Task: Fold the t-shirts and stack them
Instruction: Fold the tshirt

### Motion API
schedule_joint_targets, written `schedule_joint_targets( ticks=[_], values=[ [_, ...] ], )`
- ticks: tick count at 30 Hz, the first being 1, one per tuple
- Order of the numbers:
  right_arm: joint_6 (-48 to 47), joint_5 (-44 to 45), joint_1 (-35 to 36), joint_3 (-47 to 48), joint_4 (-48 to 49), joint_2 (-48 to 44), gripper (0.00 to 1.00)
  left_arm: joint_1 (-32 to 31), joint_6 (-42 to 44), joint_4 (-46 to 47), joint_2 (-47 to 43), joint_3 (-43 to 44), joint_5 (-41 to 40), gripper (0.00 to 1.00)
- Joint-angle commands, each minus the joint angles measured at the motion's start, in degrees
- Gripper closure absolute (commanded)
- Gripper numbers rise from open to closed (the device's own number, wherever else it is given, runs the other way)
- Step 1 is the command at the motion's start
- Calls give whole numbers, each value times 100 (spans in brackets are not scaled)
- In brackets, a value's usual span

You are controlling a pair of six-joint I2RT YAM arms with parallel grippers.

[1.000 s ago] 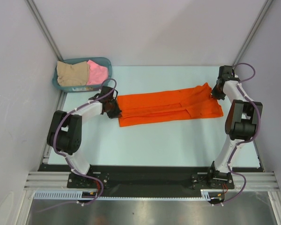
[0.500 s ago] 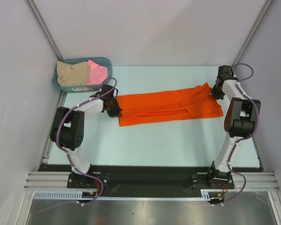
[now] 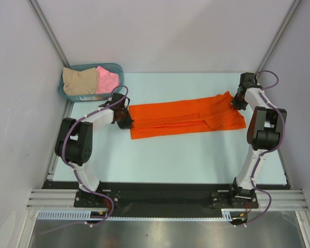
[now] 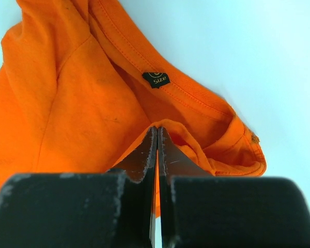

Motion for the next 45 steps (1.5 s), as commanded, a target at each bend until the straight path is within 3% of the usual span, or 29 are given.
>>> schedule_joint_targets(
  ticks=[1,6,7,11,12,14,19,22,30,36,45],
  values=[
    [-79,61,-56,264,122,3,100,92,-56,-38,-208,7,-216,100],
    [-96,-97,-108,264,165,82,96,101,-118,-12,-173,-20,-260,97],
    [-123,-193,-126,264,183,100,94,101,-118,6,-208,-28,-312,92],
    [-719,-667,-310,230,507,170,71,92,-101,59,-602,-55,-716,52],
    [-720,-538,-354,229,595,75,64,101,-83,50,-717,-64,-830,48],
    [-834,-247,-355,273,789,-66,61,92,48,41,-1129,-72,-1050,42],
    [-1195,701,197,405,439,-663,59,-118,233,163,-1921,-309,-1096,41],
    [-1073,459,673,-59,481,-1216,59,-259,251,392,-2063,-503,-701,43],
    [-553,-501,1832,-1791,1316,-2238,60,-979,304,1043,-1133,-451,284,50],
    [-448,-833,1834,-2161,1316,-2177,62,-1366,366,1131,-543,-81,434,52],
    [-123,-1020,2106,-2477,1721,-1614,89,-1358,234,1052,-226,-90,145,57]
  ],
)
